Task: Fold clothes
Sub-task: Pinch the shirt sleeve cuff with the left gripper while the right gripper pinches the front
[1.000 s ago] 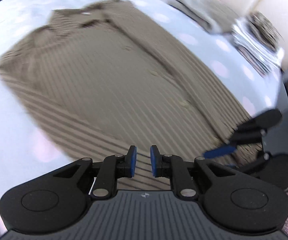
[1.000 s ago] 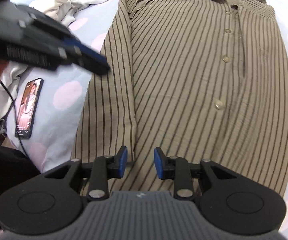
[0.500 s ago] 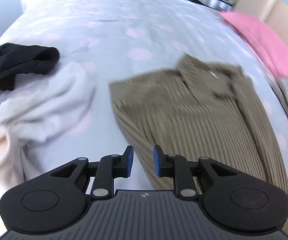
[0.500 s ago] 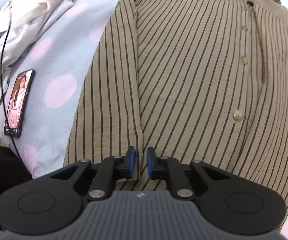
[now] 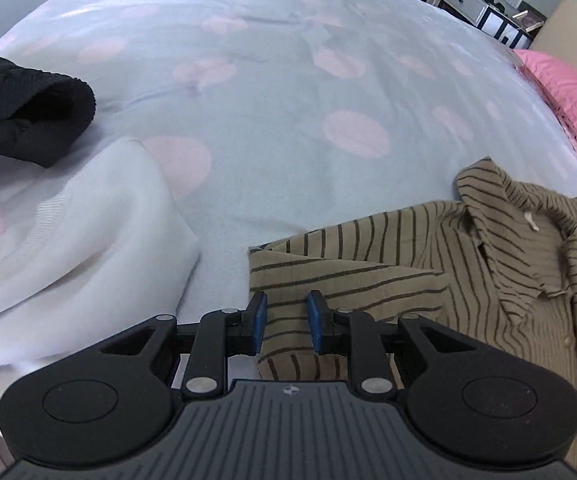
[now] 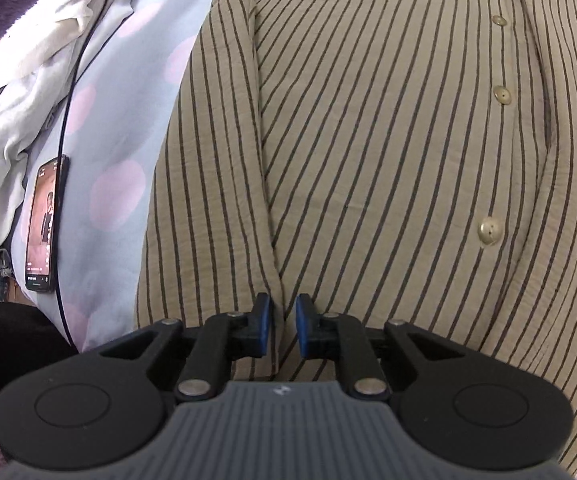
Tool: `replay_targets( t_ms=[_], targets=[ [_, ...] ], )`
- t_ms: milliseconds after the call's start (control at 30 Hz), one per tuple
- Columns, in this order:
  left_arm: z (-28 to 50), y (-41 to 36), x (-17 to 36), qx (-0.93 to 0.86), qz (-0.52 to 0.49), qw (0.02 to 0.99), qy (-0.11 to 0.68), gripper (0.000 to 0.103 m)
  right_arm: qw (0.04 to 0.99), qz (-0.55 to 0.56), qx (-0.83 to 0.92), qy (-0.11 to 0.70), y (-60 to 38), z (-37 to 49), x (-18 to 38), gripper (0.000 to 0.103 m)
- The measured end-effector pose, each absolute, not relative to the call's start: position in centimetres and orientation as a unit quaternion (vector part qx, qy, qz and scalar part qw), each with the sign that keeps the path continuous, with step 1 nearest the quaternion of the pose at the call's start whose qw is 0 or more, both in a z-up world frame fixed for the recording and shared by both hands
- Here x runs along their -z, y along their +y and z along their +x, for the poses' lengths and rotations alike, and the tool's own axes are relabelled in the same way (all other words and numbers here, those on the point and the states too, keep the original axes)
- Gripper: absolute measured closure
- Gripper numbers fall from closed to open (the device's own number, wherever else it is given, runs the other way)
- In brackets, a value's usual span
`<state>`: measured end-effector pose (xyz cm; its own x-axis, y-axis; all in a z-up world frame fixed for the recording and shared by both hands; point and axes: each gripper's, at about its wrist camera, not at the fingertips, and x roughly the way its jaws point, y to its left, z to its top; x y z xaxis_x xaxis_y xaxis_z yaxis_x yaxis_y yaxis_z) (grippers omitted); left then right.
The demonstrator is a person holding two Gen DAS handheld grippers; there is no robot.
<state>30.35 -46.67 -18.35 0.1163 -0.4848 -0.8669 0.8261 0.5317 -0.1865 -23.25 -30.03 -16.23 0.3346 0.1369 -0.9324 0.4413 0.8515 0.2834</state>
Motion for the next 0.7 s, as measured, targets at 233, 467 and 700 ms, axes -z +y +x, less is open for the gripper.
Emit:
replay_targets(
  t_ms=[233, 467, 700],
  targets=[
    [30.7, -46.5, 17.2, 0.432, 0.191, 0.733, 0.49, 0.079, 0.781, 0.232, 0.1, 0.572, -29.4, -23.5, 16.1, 0.093],
    [30.7, -47.3, 18.6, 0.411, 0.199, 0.734, 0.503, 0.06, 0.778, 0.236, 0.101, 0.573, -29.6, -23.7, 16.3, 0.091],
    [29.5, -47.6, 17.9, 0.416, 0.194, 0.751, 0.475, 0.102, 0.777, 0.242, 0.11, 0.57, -29.3, -23.5, 16.4, 0.098]
  ],
)
